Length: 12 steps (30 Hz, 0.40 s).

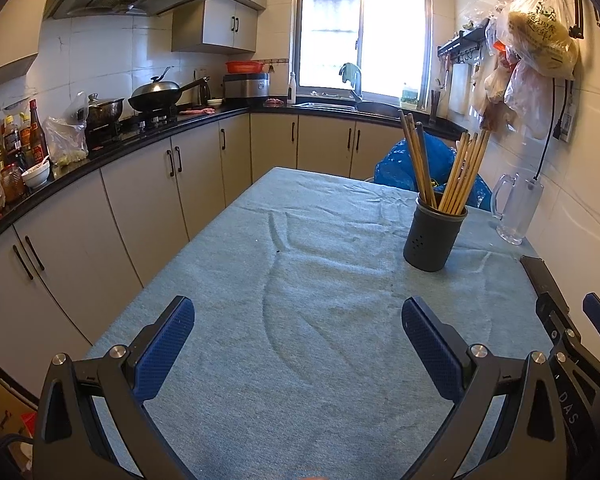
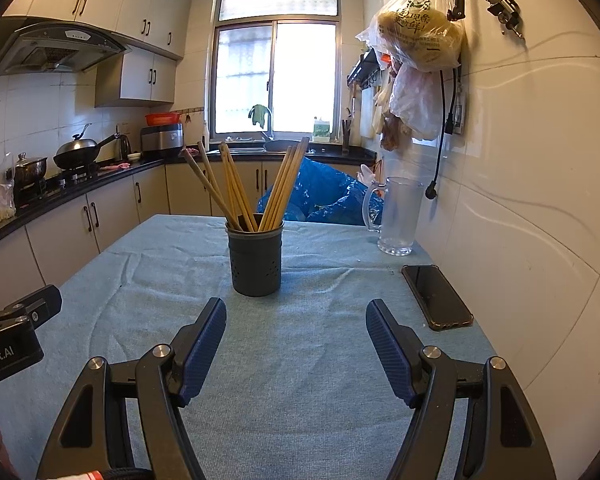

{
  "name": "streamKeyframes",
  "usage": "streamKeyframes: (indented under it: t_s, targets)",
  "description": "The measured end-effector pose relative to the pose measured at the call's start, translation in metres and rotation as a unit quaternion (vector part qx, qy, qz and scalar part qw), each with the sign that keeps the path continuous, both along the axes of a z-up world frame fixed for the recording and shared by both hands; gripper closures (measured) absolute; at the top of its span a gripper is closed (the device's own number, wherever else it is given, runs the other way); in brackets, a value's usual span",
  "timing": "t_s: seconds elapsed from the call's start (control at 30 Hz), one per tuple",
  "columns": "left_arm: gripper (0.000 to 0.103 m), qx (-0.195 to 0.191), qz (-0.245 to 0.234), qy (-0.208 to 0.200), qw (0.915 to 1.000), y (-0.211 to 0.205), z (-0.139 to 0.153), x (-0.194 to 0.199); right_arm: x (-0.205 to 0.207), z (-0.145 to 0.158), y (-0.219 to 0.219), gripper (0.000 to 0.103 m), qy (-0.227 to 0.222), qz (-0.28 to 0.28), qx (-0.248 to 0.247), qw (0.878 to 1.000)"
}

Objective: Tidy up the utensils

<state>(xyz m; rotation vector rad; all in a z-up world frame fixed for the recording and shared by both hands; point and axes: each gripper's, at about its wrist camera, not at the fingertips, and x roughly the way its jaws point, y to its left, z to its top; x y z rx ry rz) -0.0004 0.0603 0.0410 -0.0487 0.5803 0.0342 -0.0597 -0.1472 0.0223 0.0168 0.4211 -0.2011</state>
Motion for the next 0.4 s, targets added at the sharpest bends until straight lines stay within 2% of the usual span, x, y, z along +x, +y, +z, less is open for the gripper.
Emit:
streamKeyframes:
  t_s: [0.4]
  targets:
    - [0.0, 0.002, -0.003, 0.002, 1.0, 0.0, -0.0005, -0.0018, 0.0018, -0.0018, -0.002, 0.027, 0.01, 0.001, 0.007, 1.0]
